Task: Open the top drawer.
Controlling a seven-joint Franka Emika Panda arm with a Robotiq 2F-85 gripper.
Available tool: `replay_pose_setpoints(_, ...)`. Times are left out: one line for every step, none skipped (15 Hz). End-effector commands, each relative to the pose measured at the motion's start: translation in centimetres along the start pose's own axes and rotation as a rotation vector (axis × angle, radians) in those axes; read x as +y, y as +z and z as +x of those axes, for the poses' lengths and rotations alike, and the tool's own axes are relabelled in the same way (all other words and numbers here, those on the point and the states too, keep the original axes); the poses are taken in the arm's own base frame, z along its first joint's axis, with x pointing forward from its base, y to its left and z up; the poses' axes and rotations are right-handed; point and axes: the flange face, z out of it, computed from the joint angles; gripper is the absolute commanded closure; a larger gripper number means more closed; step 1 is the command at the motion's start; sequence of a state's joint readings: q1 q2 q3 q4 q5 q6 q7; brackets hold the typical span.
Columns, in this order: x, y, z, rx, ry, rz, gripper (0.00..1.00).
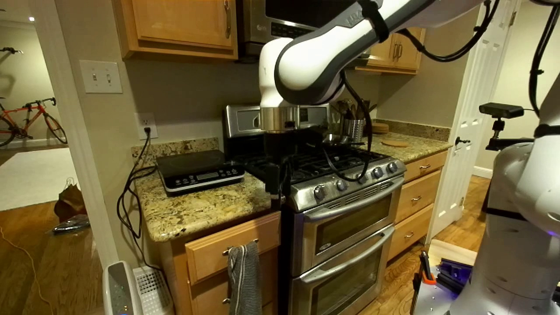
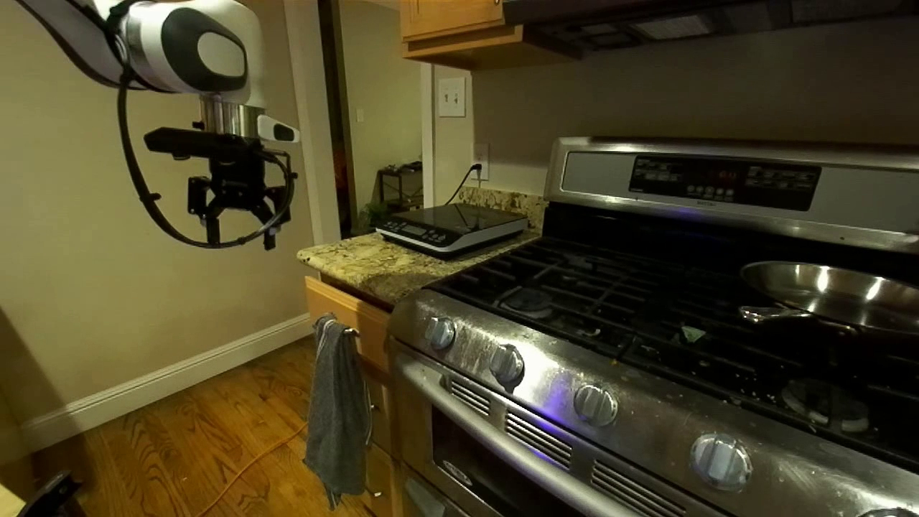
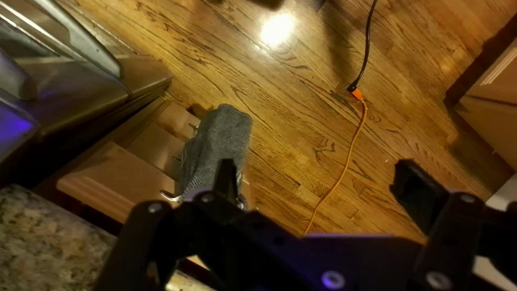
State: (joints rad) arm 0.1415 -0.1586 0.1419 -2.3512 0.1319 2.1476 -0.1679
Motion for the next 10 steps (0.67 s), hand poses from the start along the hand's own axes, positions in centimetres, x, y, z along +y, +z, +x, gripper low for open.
replay_pose_setpoints(-0.6, 0.5, 0.2, -0.001, -0.033, -0.008, 0.0)
replay_pose_setpoints(-1.0, 0.8, 0.3, -0.002, -0.051, -0.011, 0.0)
replay_pose_setpoints(-1.1, 0.8, 0.3, -0.002, -0.058, -0.013, 0.0)
replay_pose_setpoints(-1.0, 0.8, 0.3, -0.002, -0.062, -0.014, 0.0)
replay_pose_setpoints(-1.0, 0.8, 0.3, -0.001, -0.064, -0.014, 0.0)
replay_pose_setpoints(-1.0, 0.8, 0.3, -0.001, -0.066, -0.014, 0.0)
replay_pose_setpoints(-1.0, 0.8, 0.3, -0.001, -0.067, -0.014, 0.0)
replay_pose_setpoints(-1.2, 1.2, 0.5, 0.006, -0.089, -0.021, 0.0)
replay_pose_setpoints(-1.4, 1.9, 0.7, 0.02, -0.118, -0.041, 0.0)
replay_pose_setpoints(-1.6, 2.3, 1.0, 0.037, -0.144, -0.047, 0.0)
